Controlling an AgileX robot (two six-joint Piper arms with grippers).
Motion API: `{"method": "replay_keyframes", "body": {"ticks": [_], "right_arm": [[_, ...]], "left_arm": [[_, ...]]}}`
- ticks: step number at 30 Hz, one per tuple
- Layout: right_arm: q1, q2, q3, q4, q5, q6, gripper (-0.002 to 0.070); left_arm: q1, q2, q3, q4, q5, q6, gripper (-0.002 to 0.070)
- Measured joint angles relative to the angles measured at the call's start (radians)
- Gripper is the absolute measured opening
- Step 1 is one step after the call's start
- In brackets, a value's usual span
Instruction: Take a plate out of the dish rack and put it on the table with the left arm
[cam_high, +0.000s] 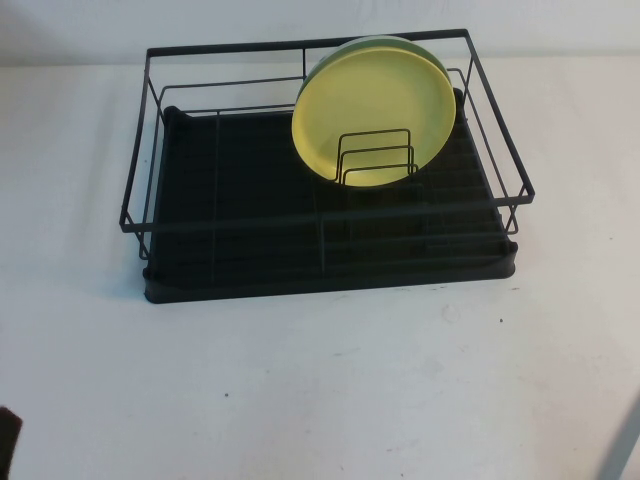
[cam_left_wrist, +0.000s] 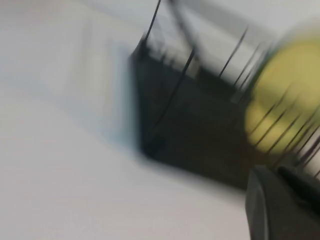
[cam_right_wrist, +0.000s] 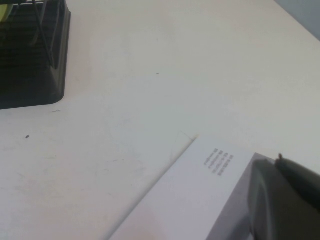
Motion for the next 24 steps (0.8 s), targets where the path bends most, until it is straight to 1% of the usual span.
{"method": "replay_keyframes", "body": {"ticks": [2,3,5,8,9,13,16,18,19,21,24], "right_arm": [[0.0,0.0,0.0,0.0,0.0,0.0,-0.002],[0.0,0.0,0.0,0.0,0.0,0.0,-0.002],[0.0,0.0,0.0,0.001,0.0,0.0,-0.002],[0.0,0.0,0.0,0.001,0.0,0.0,-0.002],[0.0,0.0,0.0,0.001,0.0,0.0,-0.002],[0.0,0.0,0.0,0.002,0.0,0.0,-0.002],[0.0,0.0,0.0,0.002,0.0,0.0,-0.002],[0.0,0.0,0.0,0.002,0.0,0.0,-0.002],[0.0,0.0,0.0,0.002,0.0,0.0,-0.002],[0.0,0.0,0.0,0.004,0.0,0.0,-0.002],[0.0,0.0,0.0,0.004,0.0,0.0,-0.002]], "left_arm": [[0.0,0.0,0.0,-0.142,-0.121,-0.104,-0.0005],[0.0,0.0,0.0,-0.174,-0.171,-0.113,-0.0004],[0.0,0.0,0.0,-0.185,-0.23,-0.078,-0.0005],[0.0,0.0,0.0,-0.183,-0.247,-0.014,-0.0004],[0.0,0.0,0.0,-0.19,-0.252,-0.02,-0.0005],[0.0,0.0,0.0,-0.255,-0.313,-0.127,-0.0005],[0.0,0.0,0.0,-0.273,-0.385,-0.157,-0.0004],[0.0,0.0,0.0,-0.281,-0.403,-0.169,-0.0005],[0.0,0.0,0.0,-0.281,-0.395,-0.175,-0.0004],[0.0,0.0,-0.016,-0.282,-0.308,-0.173,-0.0005],[0.0,0.049,-0.141,-0.21,-0.032,-0.108,-0.0004]]}}
